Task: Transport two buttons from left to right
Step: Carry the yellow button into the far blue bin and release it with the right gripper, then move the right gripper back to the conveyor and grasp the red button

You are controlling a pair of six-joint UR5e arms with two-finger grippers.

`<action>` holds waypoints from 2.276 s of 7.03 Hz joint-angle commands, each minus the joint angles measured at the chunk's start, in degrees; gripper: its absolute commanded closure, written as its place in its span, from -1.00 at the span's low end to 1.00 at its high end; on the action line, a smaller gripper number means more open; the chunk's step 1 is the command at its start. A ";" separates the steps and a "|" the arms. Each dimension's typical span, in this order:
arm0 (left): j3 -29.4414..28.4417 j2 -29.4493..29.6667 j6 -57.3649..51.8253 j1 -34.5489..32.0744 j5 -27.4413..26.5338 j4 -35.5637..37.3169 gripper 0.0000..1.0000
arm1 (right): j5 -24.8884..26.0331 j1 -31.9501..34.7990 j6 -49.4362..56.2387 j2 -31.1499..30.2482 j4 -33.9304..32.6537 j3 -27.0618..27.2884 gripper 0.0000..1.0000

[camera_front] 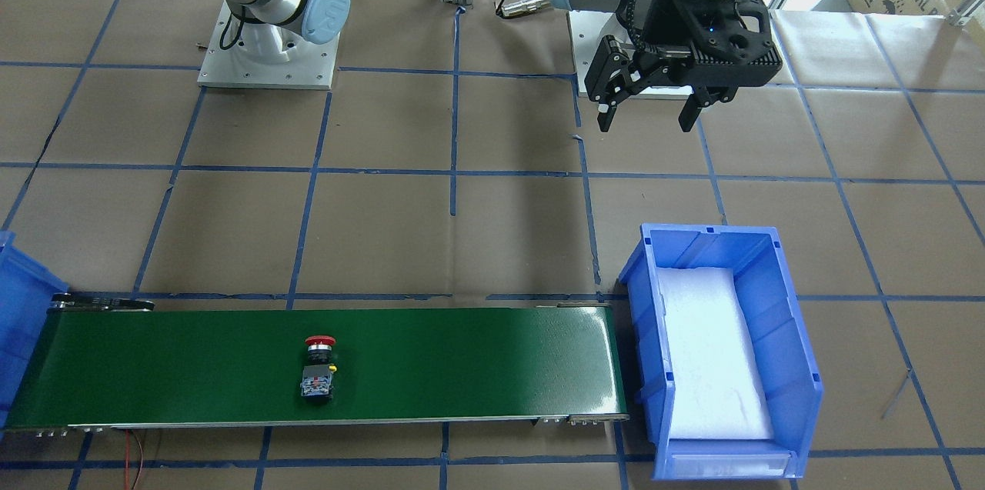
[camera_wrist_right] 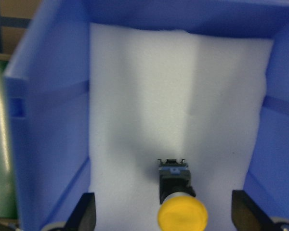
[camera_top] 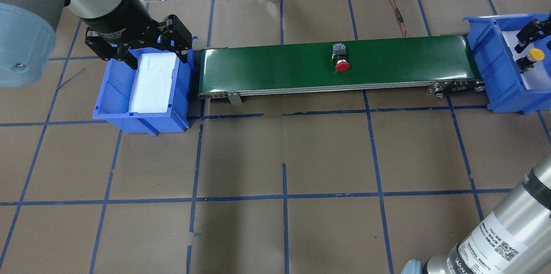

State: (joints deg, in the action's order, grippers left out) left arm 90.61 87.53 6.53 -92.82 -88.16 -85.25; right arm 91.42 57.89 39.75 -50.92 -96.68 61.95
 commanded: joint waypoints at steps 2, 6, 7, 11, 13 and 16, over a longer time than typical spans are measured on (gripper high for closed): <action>-0.09 0.01 -0.11 0.00 0.09 0.00 -1.00 | -0.54 12.90 -4.93 -4.70 5.96 -0.53 -0.99; 0.00 0.27 -0.90 -0.08 0.00 0.44 -1.00 | -0.89 28.28 -13.18 -6.38 4.67 3.77 -0.98; 0.00 0.10 -0.99 0.09 0.00 0.44 -1.00 | -0.98 32.51 -19.38 -5.60 1.17 5.88 -0.98; 0.00 0.09 -0.99 0.09 0.00 0.18 -1.00 | -1.07 33.26 -20.94 -2.78 -12.55 13.80 -0.80; 0.00 0.09 -1.34 0.09 0.09 0.26 -1.00 | -0.98 33.25 -24.95 -2.78 -13.01 12.94 0.25; -0.09 0.09 -1.34 0.09 0.00 0.18 -1.00 | -0.72 32.03 -27.09 -3.66 -13.54 10.66 0.65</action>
State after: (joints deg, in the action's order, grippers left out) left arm 90.54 87.60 5.19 -92.75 -88.12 -85.05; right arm 90.50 90.74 13.40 -54.25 -110.25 74.03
